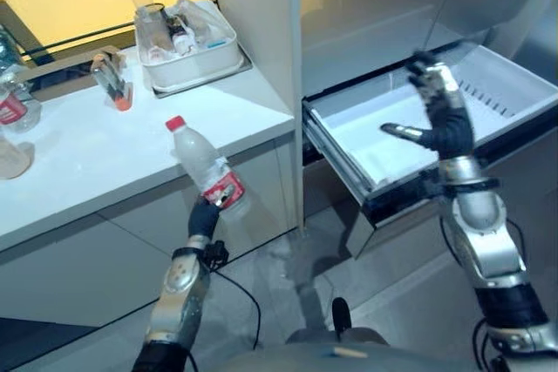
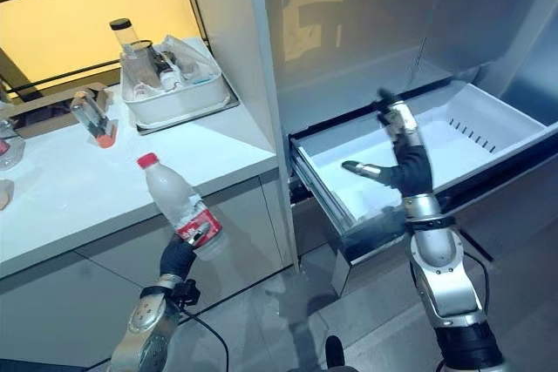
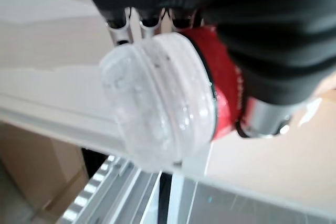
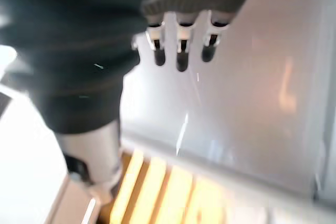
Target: Take the drinks into the refrigerator
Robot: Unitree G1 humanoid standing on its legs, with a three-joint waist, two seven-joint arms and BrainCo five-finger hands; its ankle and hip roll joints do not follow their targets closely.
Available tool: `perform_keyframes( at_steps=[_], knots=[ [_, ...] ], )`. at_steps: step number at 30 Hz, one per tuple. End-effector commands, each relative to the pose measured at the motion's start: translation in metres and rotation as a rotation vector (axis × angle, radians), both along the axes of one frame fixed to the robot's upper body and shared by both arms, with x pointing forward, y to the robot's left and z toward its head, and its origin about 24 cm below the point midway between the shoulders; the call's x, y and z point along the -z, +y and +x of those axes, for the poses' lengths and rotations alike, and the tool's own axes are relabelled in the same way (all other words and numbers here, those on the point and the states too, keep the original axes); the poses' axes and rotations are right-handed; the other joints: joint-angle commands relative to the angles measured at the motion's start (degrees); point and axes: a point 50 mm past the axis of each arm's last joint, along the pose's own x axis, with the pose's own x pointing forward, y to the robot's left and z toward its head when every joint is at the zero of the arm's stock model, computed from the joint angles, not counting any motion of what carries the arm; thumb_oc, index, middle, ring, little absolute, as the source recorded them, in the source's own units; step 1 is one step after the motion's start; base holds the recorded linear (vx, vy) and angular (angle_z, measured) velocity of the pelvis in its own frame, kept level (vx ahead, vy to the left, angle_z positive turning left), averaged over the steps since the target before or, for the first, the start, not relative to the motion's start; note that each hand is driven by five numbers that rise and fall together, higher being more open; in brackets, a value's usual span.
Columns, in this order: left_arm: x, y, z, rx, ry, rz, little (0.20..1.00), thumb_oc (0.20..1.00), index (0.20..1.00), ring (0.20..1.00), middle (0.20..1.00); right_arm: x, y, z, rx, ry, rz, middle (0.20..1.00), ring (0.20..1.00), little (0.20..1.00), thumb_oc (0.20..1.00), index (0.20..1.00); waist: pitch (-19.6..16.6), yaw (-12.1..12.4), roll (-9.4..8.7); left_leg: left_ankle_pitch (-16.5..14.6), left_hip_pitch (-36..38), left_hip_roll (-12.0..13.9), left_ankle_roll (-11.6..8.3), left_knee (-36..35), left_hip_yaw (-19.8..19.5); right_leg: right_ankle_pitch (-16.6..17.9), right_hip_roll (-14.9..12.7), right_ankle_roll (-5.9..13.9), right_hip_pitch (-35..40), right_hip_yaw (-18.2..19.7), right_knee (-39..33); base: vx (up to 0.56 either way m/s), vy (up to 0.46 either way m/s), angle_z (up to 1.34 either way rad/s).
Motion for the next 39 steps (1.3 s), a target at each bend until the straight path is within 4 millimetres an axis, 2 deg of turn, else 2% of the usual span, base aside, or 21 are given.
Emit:
perform_keyframes(
  at_steps=[1, 2, 5, 10, 17, 25, 27, 31, 35, 39],
  knots=[
    [-0.042, -0.01, 0.02, 0.15, -0.227, 0.12, 0.2, 0.2, 0.2, 0.2, 0.2, -0.008, 0.011, 0.017, -0.107, 0.03, -0.042, 1.0, 1.0, 1.0, 1.0, 1.0, -3.3, 2.0, -3.53, -1.0, -4.6, -3.8, 4.01, 2.9, -2.6, -8.1, -1.1, 1.67, 5.6, -2.3, 4.6, -0.01, 0.0, 0.06],
    [-0.043, -0.01, 0.021, 0.148, -0.229, 0.12, 0.2, 0.2, 0.2, 0.2, 0.2, -0.009, 0.012, 0.018, -0.108, 0.027, -0.042, 1.0, 1.0, 1.0, 1.0, 1.0, -3.2, 2.0, -3.65, -0.4, -5.1, -3.8, 3.98, 3.1, -2.5, -7.6, -1.2, 1.6, 5.1, -2.3, 4.7, -0.01, -0.004, 0.09],
    [-0.038, -0.016, 0.02, 0.196, -0.211, 0.162, 0.2, 0.2, 0.2, 0.2, 0.2, -0.002, 0.027, 0.037, -0.156, 0.106, -0.12, 1.0, 1.0, 1.0, 1.0, 1.0, -3.3, 2.7, -3.49, -0.9, -4.4, -3.7, 3.96, 2.7, -3.0, -8.1, -1.1, 1.78, 6.1, -3.0, 4.3, 0.01, -0.01, 0.15],
    [-0.031, -0.031, 0.025, 0.271, -0.183, 0.183, 0.2, 0.2, 0.2, 0.2, 0.2, 0.001, 0.059, 0.057, -0.236, 0.158, -0.205, 1.0, 1.0, 1.0, 1.0, 1.0, -3.6, 3.5, -3.4, -0.6, -4.3, -3.7, 3.82, 2.4, -3.4, -8.1, -1.2, 1.66, 6.4, -3.4, 4.2, 0.0, -0.007, 0.06],
    [-0.032, -0.048, 0.036, 0.318, -0.194, 0.215, 0.2, 0.2, 0.2, 0.2, 0.2, -0.001, 0.094, 0.067, -0.294, 0.165, -0.211, 1.0, 1.0, 1.0, 1.0, 1.0, -4.0, 3.9, -3.14, -0.4, -4.1, -3.7, 3.71, 1.8, -3.9, -8.4, -1.2, 1.55, 6.8, -3.9, 4.3, 0.01, -0.004, 0.06],
    [-0.061, -0.054, 0.052, 0.308, -0.355, 0.387, 0.2, 0.2, 0.2, 0.2, 0.2, -0.005, 0.118, 0.076, -0.362, 0.218, -0.167, 1.0, 1.0, 1.0, 1.0, 1.0, -4.6, 4.3, -3.32, 0.0, -4.3, -3.7, 3.4, 1.5, -4.7, -8.6, -1.4, 1.39, 7.0, -5.0, 4.4, 0.01, -0.007, 0.05],
    [-0.062, -0.053, 0.054, 0.298, -0.366, 0.413, 0.2, 0.2, 0.2, 0.2, 0.2, -0.006, 0.121, 0.078, -0.374, 0.222, -0.16, 1.0, 1.0, 1.0, 1.0, 1.0, -4.5, 4.3, -3.49, 0.6, -4.7, -3.8, 3.36, 1.6, -4.7, -8.1, -1.4, 1.31, 6.7, -5.1, 4.5, 0.0, 0.0, 0.0],
    [-0.079, -0.056, 0.065, 0.253, -0.463, 0.535, 0.2, 0.2, 0.2, 0.2, 0.2, -0.023, 0.133, 0.08, -0.416, 0.198, -0.117, 1.0, 1.0, 1.0, 1.0, 1.0, -4.8, 4.1, -3.5, 0.2, -4.3, -3.6, 3.15, 1.3, -5.0, -8.7, -1.4, 1.36, 7.0, -5.4, 4.7, -0.01, -0.004, 0.03],
    [-0.102, -0.051, 0.073, 0.222, -0.58, 0.648, 0.2, 0.2, 0.2, 0.2, 0.2, -0.037, 0.134, 0.08, -0.429, 0.16, -0.116, 1.0, 1.0, 1.0, 1.0, 1.0, -4.9, 3.8, -3.49, 0.7, -4.7, -3.7, 3.04, 1.4, -5.0, -8.4, -1.5, 1.29, 6.6, -5.6, 5.2, -0.01, -0.001, 0.01],
    [-0.11, -0.046, 0.074, 0.195, -0.609, 0.652, 0.2, 0.2, 0.2, 0.2, 0.2, -0.04, 0.132, 0.08, -0.418, 0.147, -0.121, 1.0, 1.0, 1.0, 1.0, 1.0, -4.9, 3.9, -3.42, 0.7, -4.7, -3.6, 3.02, 1.4, -5.1, -8.5, -1.6, 1.29, 6.7, -5.8, 5.2, 0.0, 0.0, 0.0]
  ],
)
